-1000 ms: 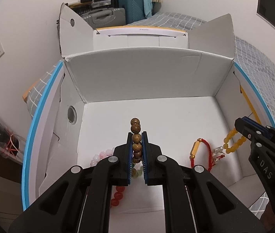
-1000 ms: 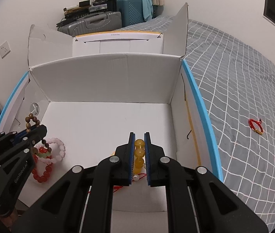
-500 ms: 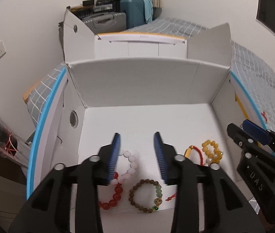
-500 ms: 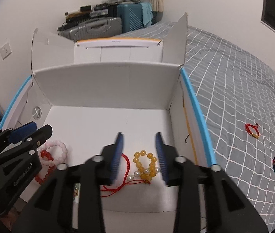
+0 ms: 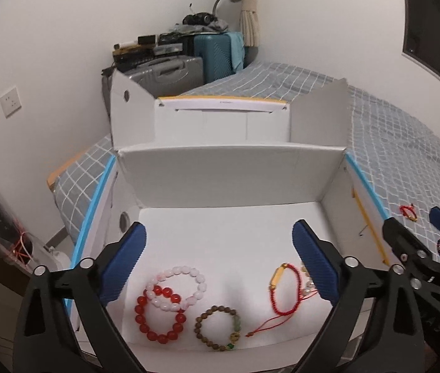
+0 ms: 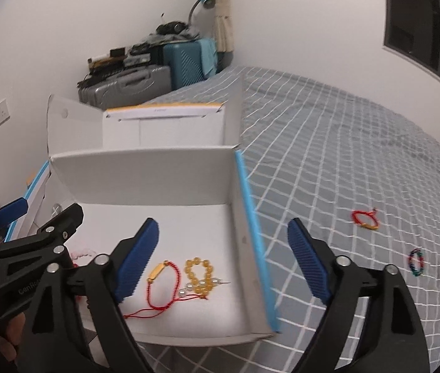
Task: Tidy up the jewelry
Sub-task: 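Move both tools back over the red string and multicolour bracelets, then grasp the red string bracelet with left tool while right tool grasps multicolour bead bracelet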
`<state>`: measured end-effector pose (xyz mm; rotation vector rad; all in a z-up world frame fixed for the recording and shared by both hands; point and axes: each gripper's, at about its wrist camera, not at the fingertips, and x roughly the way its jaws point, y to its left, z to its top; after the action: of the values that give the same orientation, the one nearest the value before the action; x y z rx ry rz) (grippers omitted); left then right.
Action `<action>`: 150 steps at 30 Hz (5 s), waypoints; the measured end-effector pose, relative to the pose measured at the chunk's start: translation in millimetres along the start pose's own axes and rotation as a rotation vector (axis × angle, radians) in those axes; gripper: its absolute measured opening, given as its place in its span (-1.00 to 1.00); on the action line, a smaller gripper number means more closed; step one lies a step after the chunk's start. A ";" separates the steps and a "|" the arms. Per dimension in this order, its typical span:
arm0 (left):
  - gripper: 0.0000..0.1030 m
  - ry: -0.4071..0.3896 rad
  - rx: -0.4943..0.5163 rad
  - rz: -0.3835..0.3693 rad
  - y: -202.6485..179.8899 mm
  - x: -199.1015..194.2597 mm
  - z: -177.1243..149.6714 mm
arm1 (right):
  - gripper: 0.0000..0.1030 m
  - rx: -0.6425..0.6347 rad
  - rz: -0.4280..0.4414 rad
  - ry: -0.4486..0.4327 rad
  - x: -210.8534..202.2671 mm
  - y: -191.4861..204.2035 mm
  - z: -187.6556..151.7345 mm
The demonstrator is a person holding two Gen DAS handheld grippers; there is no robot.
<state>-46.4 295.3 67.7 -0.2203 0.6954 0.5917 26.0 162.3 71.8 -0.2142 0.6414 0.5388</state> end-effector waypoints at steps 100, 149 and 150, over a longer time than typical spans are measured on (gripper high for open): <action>0.81 0.230 0.361 -0.381 -431.2 220.1 -31.3 | 0.52 0.432 -0.322 0.276 129.0 -403.6 -130.1; -0.91 0.139 0.397 -0.395 -415.3 132.7 -15.2 | -0.82 0.432 -0.314 0.157 75.2 -398.0 -107.2; -0.91 0.137 0.398 -0.397 -414.9 130.3 -15.3 | -0.82 0.431 -0.316 0.154 73.1 -397.3 -106.0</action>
<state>265.7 8.4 -30.3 -0.0243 0.8592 0.0534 234.9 -179.5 -46.2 0.0516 0.8391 0.0736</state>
